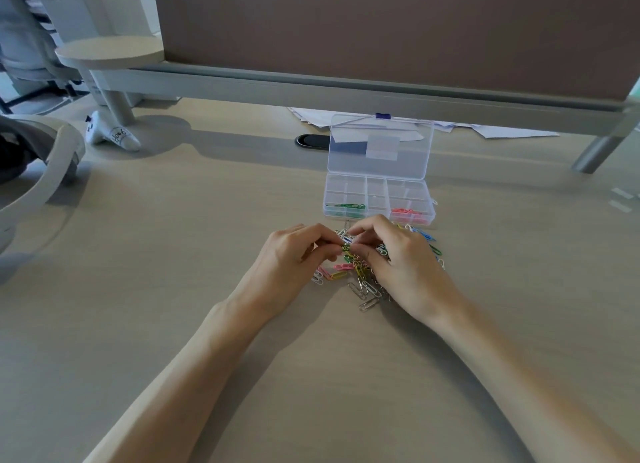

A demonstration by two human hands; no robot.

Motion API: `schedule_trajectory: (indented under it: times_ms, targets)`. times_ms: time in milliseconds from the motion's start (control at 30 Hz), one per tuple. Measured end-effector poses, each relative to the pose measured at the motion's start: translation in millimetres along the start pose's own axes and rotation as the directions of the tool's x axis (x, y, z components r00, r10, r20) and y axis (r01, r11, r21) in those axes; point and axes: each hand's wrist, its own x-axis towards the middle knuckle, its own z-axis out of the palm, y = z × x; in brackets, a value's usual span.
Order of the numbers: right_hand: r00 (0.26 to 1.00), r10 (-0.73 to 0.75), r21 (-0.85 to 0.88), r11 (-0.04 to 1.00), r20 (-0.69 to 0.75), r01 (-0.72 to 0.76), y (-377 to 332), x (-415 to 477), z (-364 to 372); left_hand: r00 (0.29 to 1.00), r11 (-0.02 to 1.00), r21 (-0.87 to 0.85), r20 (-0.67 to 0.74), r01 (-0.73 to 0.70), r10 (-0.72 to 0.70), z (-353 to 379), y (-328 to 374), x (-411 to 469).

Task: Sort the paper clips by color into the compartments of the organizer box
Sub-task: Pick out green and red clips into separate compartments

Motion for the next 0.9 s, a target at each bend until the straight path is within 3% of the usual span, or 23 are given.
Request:
schedule_trajectory:
  times_ms: [200, 367, 500, 700, 900]
  targets:
    - [0.997, 0.060, 0.072, 0.996, -0.046, -0.057, 3.5, -3.0, -3.7, 0.999, 0.998, -0.042, -0.001, 0.050, -0.050, 2.0, 4.2, -0.2]
    - [0.999, 0.037, -0.038, 0.999, -0.040, -0.038, 12.8, 0.7, -18.9, 0.996, 0.996, 0.024, -0.031, 0.081, -0.080, 3.0, 5.4, -1.3]
    - [0.993, 0.085, -0.153, 0.986, 0.079, -0.073, 18.6, 1.2, -36.5, 0.987, 0.988, 0.038, -0.075, 0.147, -0.144, 3.3, 1.8, -0.8]
    - [0.967, 0.047, -0.361, 0.931, 0.251, 0.048, 17.6, -6.8, -37.9, 0.989, 0.989, 0.054, -0.061, 0.138, -0.135, 4.6, 1.8, -1.3]
    - [0.962, 0.005, -0.415, 0.903, 0.273, 0.113, 20.0, -5.3, -39.7, 0.990, 0.988, 0.073, -0.050, 0.136, -0.132, 4.9, 0.3, -1.9]
